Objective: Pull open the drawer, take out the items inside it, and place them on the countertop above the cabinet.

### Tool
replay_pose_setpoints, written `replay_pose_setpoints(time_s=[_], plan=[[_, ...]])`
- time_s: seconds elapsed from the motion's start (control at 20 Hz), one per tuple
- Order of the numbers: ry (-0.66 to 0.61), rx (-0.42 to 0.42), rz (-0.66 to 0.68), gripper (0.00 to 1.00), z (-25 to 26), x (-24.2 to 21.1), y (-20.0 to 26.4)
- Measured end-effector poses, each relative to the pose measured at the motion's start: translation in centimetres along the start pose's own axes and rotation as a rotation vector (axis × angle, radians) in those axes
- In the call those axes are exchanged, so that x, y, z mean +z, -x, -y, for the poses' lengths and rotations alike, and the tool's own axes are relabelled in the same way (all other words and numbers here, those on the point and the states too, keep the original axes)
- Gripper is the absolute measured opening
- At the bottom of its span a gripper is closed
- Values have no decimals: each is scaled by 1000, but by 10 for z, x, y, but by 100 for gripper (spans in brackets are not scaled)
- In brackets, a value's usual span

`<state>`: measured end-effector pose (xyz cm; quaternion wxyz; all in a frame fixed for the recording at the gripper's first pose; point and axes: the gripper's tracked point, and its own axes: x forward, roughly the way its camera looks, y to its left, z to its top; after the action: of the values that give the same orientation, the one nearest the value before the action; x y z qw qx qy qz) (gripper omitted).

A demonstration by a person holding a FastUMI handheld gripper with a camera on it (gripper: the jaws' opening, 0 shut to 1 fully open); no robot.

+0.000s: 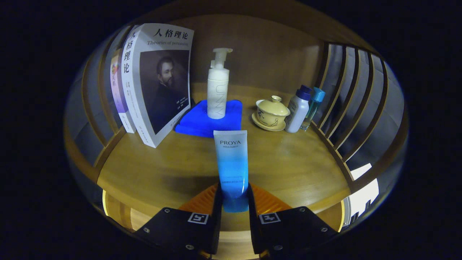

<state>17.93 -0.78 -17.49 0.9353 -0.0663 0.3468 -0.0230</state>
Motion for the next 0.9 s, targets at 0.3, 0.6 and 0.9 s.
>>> replay_pose_setpoints(time_s=[0.3,0.6,0.9], plan=[[-59,24,7,45,7,4,-7],[-187,110,218,95,-6,27,46],[-159,91,537,94,0,28,159]])
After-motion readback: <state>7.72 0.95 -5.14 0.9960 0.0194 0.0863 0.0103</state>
